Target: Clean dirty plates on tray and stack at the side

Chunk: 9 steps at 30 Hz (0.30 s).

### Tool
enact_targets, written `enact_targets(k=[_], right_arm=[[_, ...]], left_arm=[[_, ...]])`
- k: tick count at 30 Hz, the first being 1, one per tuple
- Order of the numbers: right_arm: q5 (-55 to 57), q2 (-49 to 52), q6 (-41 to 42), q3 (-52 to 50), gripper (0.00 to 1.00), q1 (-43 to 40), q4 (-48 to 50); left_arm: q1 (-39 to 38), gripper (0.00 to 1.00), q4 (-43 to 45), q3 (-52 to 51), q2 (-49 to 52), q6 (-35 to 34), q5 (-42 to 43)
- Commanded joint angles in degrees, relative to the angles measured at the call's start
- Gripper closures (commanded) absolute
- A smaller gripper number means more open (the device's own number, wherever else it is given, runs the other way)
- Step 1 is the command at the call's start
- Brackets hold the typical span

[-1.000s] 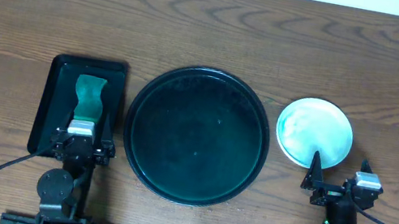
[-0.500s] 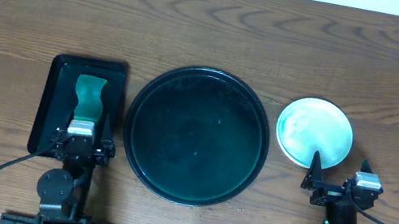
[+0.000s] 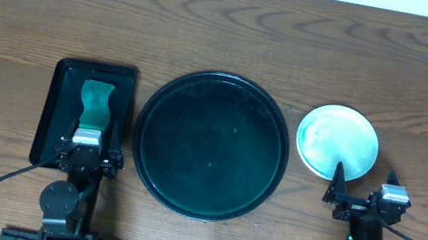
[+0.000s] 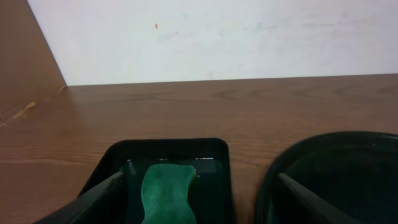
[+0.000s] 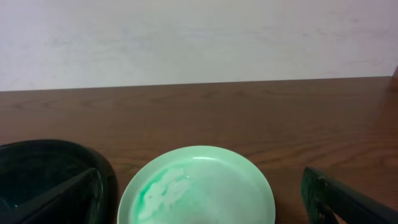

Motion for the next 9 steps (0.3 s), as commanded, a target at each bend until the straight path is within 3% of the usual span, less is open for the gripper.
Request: enact_targets(k=[1, 9], right_arm=[[-0.28, -0.39, -0.7, -0.15, 0.01, -0.44, -0.2], [-0.28, -0.39, -0.7, -0.15, 0.01, -0.44, -0.2]], left_arm=[[-0.22, 0.26, -2.34, -0.7, -0.26, 1.18, 0.59], [-0.22, 0.26, -2.34, -0.7, -0.26, 1.18, 0.61]])
